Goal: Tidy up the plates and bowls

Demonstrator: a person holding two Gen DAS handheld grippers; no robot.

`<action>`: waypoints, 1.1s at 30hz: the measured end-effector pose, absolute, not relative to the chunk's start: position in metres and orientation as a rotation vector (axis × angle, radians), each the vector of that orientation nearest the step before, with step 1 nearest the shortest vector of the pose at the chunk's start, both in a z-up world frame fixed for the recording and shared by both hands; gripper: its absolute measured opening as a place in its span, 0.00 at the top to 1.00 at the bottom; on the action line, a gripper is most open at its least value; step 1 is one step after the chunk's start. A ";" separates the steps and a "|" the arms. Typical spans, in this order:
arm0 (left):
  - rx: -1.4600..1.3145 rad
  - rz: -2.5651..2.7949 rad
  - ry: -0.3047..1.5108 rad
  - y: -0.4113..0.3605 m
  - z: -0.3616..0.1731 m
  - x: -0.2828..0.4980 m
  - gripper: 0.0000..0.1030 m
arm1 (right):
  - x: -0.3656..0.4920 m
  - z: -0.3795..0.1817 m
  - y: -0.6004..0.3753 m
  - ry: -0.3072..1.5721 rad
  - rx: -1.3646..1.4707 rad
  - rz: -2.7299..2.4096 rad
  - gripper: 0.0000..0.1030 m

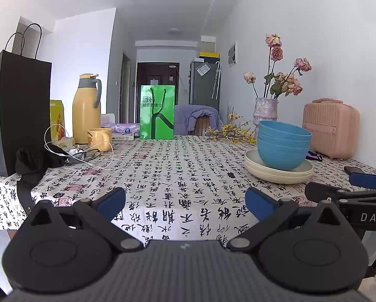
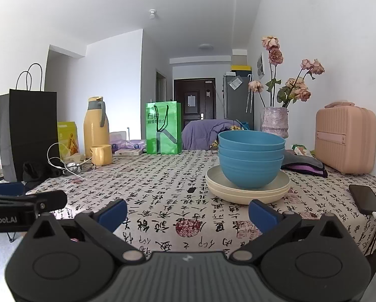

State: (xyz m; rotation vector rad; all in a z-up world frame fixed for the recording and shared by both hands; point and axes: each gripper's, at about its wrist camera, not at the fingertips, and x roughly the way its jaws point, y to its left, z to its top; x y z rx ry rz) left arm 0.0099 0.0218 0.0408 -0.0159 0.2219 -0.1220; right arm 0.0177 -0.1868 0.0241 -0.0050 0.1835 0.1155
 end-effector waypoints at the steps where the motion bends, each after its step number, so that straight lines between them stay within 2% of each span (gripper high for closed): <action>1: -0.015 -0.123 0.223 0.022 0.041 0.010 0.00 | 0.018 0.024 -0.187 0.184 -0.005 0.116 0.00; 33: -0.025 -0.141 0.236 0.024 0.042 0.012 0.00 | 0.019 0.025 -0.187 0.182 -0.004 0.115 0.00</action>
